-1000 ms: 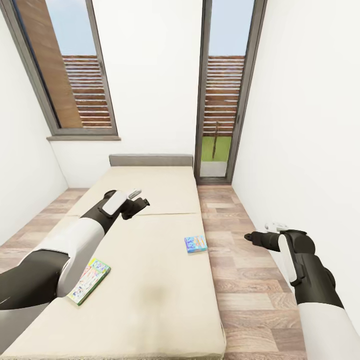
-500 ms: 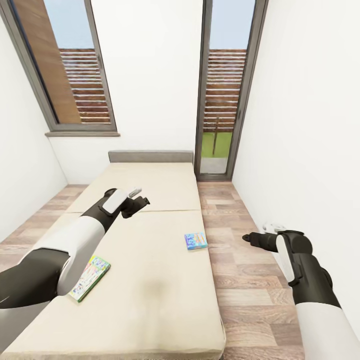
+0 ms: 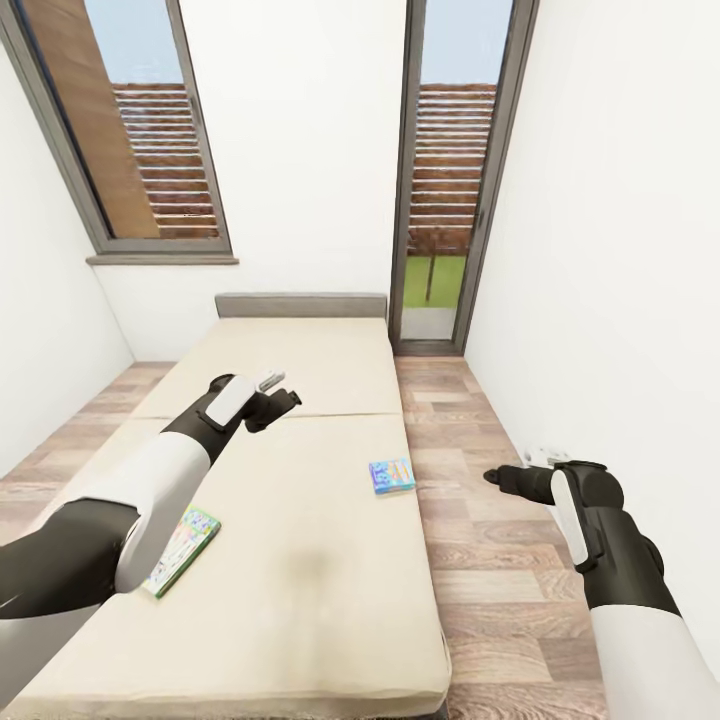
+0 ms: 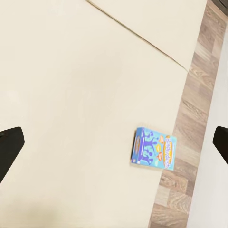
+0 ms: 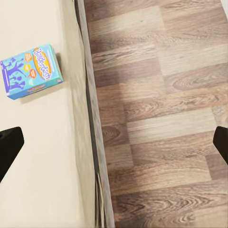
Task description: Put all the toys in the child's room - the three board games (two on the bed and one on the table), the two jigsaw puzzles on the table, and the tennis ball on the table - inside the toy box on the table in the child's room.
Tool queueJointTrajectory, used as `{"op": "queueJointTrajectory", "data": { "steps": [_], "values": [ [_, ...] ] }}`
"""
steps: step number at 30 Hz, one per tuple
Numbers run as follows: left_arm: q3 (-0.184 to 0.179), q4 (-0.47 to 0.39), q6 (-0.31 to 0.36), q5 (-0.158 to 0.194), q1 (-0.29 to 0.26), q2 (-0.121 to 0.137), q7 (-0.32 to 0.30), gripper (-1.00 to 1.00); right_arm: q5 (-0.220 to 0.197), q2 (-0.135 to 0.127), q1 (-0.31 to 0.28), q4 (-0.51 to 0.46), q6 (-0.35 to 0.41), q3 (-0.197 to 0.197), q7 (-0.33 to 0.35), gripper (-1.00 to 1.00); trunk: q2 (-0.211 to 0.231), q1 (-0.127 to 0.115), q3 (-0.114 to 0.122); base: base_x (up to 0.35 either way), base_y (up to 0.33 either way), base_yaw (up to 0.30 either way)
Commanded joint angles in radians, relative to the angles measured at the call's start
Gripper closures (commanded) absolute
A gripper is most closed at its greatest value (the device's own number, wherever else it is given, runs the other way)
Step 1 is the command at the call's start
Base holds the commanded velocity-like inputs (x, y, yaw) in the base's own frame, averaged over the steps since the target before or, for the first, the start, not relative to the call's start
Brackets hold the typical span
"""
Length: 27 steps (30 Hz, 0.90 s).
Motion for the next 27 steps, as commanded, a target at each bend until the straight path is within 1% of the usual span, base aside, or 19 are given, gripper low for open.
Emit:
{"op": "queueJointTrajectory", "data": {
  "steps": [1,19,25,26,27],
  "values": [
    [-0.007,-0.002,0.001,0.01,-0.001,0.001,0.009,-1.0,-0.004,0.0,-0.001,-0.001,0.004,-0.001,0.001,-1.0,-0.001,0.0,-0.003,0.0,0.0,0.0],
    [-0.008,-0.013,0.001,0.012,0.004,0.0,0.009,-1.0,-0.004,0.001,0.0,-0.003,0.004,-0.002,0.001,-1.0,-0.001,0.0,-0.032,0.0,0.0,0.0],
    [-0.008,-0.014,0.001,0.012,0.004,-0.001,0.009,-1.0,-0.005,0.0,0.007,-0.008,0.004,-0.003,0.002,-1.0,-0.001,0.0,-0.037,0.0,0.0,0.0],
    [-0.008,-0.014,0.001,0.012,0.004,-0.001,0.009,-1.0,-0.005,-0.001,0.011,-0.009,0.004,-0.004,0.004,-1.0,-0.001,0.0,-0.037,0.0,0.0,0.0],
    [-0.008,-0.015,0.001,0.012,0.004,-0.003,0.009,-1.0,-0.007,-0.003,0.023,-0.01,0.004,-0.007,0.029,-1.0,-0.001,0.0,-0.038,0.0,0.0,0.0]
  ]
}}
